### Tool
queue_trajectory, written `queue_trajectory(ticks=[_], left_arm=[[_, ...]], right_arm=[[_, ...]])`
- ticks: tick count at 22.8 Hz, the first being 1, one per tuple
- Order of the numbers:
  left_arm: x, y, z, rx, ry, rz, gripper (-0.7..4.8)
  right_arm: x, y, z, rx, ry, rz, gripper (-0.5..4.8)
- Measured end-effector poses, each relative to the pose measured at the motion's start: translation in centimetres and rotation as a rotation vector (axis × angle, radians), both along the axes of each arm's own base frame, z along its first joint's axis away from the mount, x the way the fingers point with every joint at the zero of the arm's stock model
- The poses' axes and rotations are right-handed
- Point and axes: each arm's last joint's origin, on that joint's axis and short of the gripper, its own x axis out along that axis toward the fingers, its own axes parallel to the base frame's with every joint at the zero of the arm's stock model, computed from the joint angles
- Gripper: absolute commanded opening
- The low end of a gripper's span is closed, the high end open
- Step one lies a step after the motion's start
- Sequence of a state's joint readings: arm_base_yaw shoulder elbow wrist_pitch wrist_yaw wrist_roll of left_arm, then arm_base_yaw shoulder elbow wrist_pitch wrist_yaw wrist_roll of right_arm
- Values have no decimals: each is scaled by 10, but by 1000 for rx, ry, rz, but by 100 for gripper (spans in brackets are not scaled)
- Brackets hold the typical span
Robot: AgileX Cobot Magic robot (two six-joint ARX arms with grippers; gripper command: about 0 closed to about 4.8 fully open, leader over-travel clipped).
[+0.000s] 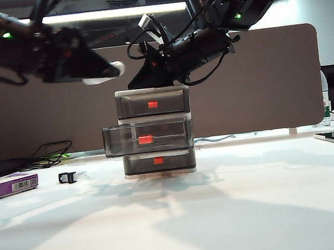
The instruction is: Open the second layer of the drawer on the table, pick up the earphone case on the table and put it in, and finally close the drawer.
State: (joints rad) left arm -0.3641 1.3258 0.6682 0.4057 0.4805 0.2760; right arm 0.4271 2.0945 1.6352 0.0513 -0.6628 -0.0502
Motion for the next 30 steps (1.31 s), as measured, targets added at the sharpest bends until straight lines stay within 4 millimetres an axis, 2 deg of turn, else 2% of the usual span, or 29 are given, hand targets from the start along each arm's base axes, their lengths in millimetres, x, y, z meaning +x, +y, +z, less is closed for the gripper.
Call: queue_trajectory(ticks=[4, 7, 14, 18, 22, 23, 24, 25, 28, 29, 30], left_arm=[[16, -13, -2, 8, 23, -23, 116], [30, -28, -23, 38, 101, -58, 116], [40, -32, -38, 59, 152, -56, 123], [40, -33, -40, 61, 157, -57, 231], [41, -33, -38, 58, 149, -58, 252], [42, -33, -38, 57, 146, -57, 277], [42, -33, -37, 56, 145, -57, 327], [42, -33, -37, 56, 145, -57, 334], [42, -33, -37, 57, 142, -57, 320], [41, -33, -37, 57, 141, -57, 281], [40, -32, -35, 58, 142, -57, 196]], right_arm=[[0, 0, 0, 1, 1, 0, -5], [0, 0, 0, 1, 1, 1, -5], [0, 0, 0, 1, 2, 1, -5], [0, 0, 0, 1, 1, 1, -5], [0, 0, 0, 1, 2, 2, -5], [0, 0, 0, 1, 2, 1, -5], [0, 0, 0, 1, 2, 2, -5], [0, 1, 0, 1, 2, 2, -5], [0, 0, 0, 0, 4, 1, -5], [0, 0, 0, -1, 5, 2, -5], [0, 0, 0, -1, 6, 1, -5]])
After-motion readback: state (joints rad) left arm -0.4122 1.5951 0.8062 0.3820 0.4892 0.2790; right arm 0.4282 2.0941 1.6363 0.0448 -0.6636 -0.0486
